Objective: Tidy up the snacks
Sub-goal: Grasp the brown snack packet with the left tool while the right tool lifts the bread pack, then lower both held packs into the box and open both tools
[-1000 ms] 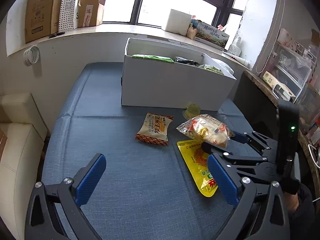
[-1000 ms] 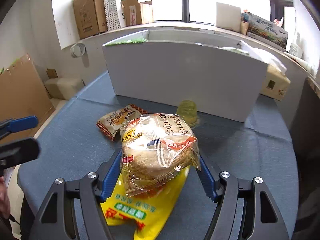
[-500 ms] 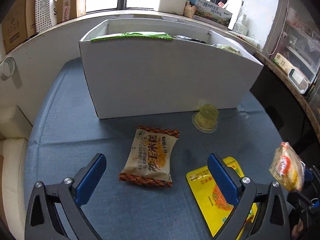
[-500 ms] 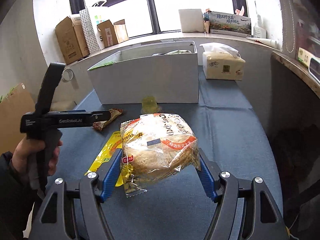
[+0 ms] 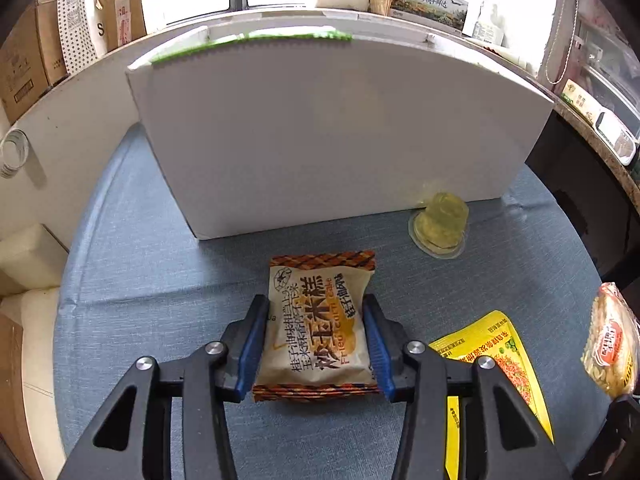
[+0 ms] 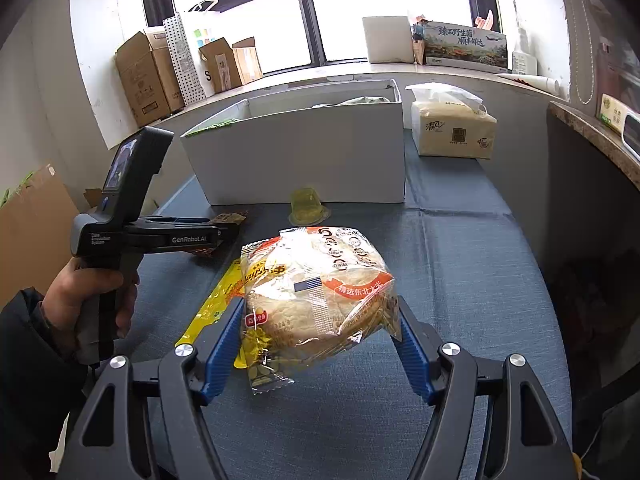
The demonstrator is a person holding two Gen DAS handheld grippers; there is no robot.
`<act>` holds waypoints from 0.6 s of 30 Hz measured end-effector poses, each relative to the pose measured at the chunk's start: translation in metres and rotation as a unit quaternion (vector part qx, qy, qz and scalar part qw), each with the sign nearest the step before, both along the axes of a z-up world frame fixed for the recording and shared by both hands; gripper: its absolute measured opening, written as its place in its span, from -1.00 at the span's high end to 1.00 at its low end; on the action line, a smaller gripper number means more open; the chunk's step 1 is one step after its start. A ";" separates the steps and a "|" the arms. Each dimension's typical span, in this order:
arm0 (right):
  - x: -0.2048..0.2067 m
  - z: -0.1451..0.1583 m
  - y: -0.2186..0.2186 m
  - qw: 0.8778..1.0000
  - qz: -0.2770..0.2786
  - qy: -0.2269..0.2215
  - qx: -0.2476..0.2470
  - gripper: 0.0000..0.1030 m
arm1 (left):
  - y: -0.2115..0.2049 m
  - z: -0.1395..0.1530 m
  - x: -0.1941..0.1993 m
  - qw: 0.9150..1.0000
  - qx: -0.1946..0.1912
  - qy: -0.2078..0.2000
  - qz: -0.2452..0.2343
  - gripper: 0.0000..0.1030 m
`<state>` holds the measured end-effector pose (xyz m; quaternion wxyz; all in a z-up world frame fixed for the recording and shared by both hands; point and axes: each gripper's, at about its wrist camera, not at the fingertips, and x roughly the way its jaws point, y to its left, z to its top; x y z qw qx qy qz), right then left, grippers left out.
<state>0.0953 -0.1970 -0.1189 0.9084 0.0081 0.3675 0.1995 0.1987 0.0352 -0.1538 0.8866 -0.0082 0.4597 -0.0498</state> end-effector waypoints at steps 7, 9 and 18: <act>0.002 0.002 0.001 1.000 0.001 -0.003 0.005 -0.45 | 0.008 0.042 -0.039 0.998 -0.035 -0.045 -0.009 0.02; 0.006 0.010 0.002 1.000 0.000 -0.011 0.009 -0.45 | 0.009 0.061 -0.049 0.997 -0.051 -0.060 -0.019 0.02; 0.062 0.074 0.015 0.998 0.000 -0.058 0.036 -0.45 | 0.005 0.151 -0.033 0.990 -0.056 -0.130 -0.028 0.01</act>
